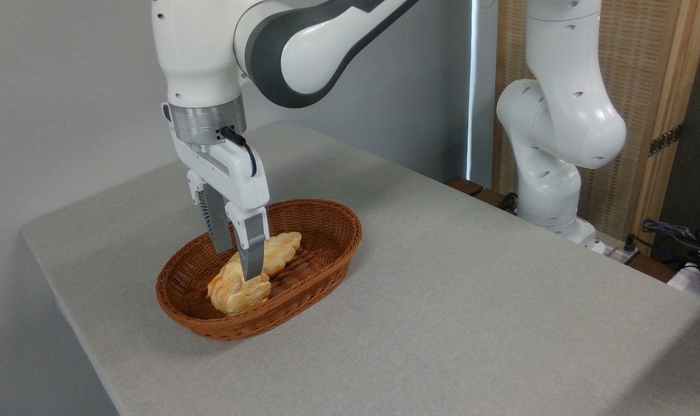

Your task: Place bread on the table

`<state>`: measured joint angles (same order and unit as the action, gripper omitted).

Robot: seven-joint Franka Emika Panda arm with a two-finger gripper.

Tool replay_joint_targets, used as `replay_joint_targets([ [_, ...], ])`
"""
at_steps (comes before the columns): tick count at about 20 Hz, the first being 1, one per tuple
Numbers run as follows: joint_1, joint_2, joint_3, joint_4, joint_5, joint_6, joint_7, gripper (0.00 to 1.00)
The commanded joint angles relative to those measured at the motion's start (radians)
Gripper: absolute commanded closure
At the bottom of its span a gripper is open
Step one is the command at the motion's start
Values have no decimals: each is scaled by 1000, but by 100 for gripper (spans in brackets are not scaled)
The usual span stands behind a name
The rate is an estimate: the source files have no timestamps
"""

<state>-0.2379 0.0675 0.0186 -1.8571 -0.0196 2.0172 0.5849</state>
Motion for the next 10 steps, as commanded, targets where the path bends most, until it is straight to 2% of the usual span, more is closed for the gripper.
replay_joint_targets([
  [1, 0, -6, 0, -14, 1, 20, 6, 0],
  [8, 0, 41, -3, -14, 0, 28, 3, 0],
  [9, 0, 41, -3, -14, 0, 31, 1, 5],
  [10, 0, 43, -3, -14, 0, 37, 1, 15],
])
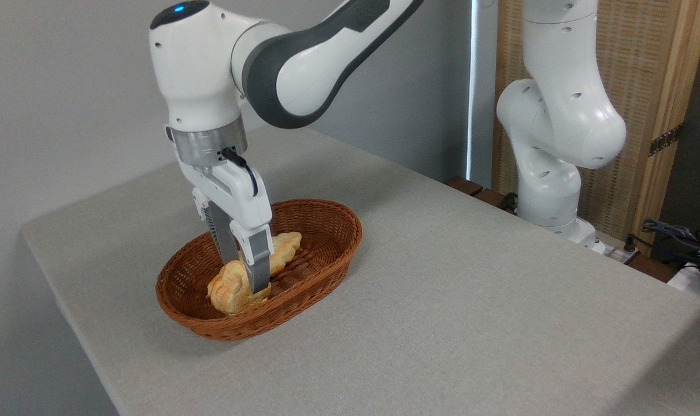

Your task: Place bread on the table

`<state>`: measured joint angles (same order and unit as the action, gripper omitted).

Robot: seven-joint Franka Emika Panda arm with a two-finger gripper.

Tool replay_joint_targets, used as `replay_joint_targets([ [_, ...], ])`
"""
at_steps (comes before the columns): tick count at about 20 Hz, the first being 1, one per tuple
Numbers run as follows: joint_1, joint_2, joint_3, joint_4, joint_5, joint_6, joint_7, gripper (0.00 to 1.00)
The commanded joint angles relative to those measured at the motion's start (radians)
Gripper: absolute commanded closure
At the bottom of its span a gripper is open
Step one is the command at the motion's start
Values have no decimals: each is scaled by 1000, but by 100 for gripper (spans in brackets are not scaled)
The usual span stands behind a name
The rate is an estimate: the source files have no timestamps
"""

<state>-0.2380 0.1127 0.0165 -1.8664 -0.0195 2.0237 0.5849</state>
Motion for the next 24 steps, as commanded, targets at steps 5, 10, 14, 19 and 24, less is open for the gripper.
replay_joint_targets([
  [5, 0, 4, -1, -5, -10, 67, -2, 59],
  [10, 0, 7, -1, -5, -10, 70, 1, 59],
  [14, 0, 7, -3, -5, -8, 69, 1, 59],
  [19, 0, 7, -1, -4, -8, 69, 3, 59],
  [24, 11, 1, 13, 19, -28, 69, 1, 59],
])
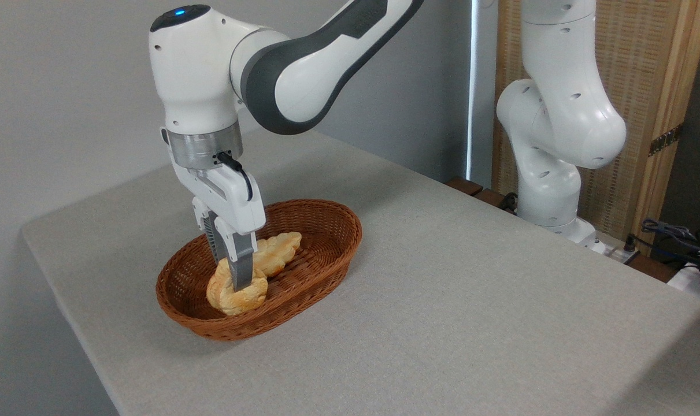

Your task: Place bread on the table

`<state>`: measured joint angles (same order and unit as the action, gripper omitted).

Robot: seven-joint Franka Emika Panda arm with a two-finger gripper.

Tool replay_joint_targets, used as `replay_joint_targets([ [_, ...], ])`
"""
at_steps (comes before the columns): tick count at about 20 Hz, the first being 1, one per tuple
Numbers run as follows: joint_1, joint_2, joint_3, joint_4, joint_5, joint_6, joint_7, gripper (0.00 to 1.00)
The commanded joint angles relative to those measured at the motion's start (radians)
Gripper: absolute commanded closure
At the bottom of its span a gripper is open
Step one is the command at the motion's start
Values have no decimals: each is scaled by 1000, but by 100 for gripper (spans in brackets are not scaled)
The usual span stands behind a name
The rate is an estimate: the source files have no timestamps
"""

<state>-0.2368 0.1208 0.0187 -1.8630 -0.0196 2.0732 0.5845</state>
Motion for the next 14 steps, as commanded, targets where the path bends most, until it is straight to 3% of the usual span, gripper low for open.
replay_joint_targets([
  [1, 10, -12, 12, 19, -45, 19, 3, 58],
  [7, 13, -76, 17, 21, -52, 5, 4, 56],
  [11, 14, -118, 73, 19, -52, -2, 9, 56],
  [14, 14, -139, 138, 21, -54, -85, 121, 54],
])
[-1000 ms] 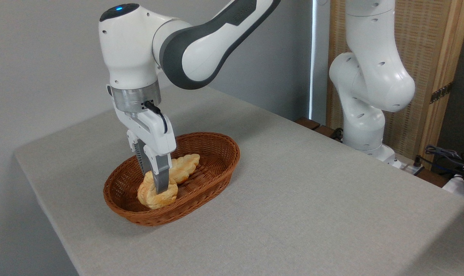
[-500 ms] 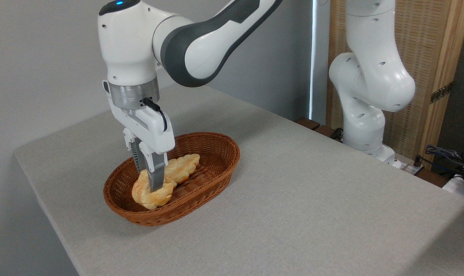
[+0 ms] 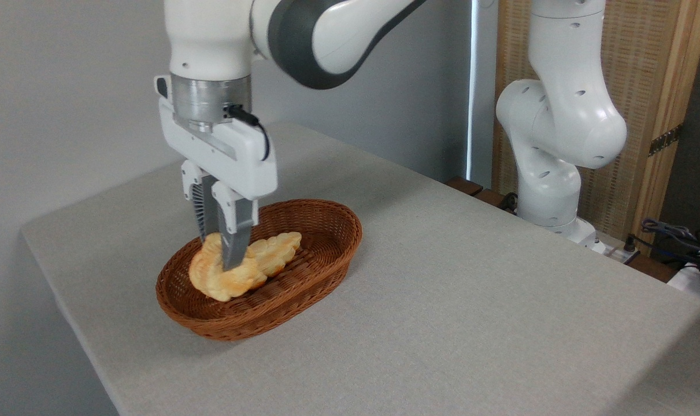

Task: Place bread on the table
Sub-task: 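Lift the gripped bread out over the basket rim onto the table, then open the gripper to release the bread on the table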

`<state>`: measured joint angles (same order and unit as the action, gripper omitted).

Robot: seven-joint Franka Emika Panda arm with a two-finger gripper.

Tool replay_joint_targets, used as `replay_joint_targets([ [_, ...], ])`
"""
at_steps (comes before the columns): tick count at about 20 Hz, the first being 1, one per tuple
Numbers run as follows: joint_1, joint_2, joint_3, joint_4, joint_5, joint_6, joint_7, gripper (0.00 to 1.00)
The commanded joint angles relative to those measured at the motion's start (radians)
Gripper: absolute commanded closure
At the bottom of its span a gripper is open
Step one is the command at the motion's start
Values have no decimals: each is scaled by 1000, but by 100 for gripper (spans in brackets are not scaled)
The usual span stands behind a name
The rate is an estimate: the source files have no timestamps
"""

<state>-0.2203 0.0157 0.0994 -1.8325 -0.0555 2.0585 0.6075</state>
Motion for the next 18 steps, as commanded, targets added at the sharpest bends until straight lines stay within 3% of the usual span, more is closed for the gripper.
replay_joint_targets([
  [1, -4, -36, 80, -11, -17, -93, 138, 54],
  [7, -2, -34, 161, -39, -17, -179, 239, 51],
  [9, -2, -25, 164, -62, -17, -182, 239, 9],
  [10, -2, -22, 164, -65, -17, -182, 241, 1],
  [18, -4, -3, 164, -96, -17, -182, 282, 0],
])
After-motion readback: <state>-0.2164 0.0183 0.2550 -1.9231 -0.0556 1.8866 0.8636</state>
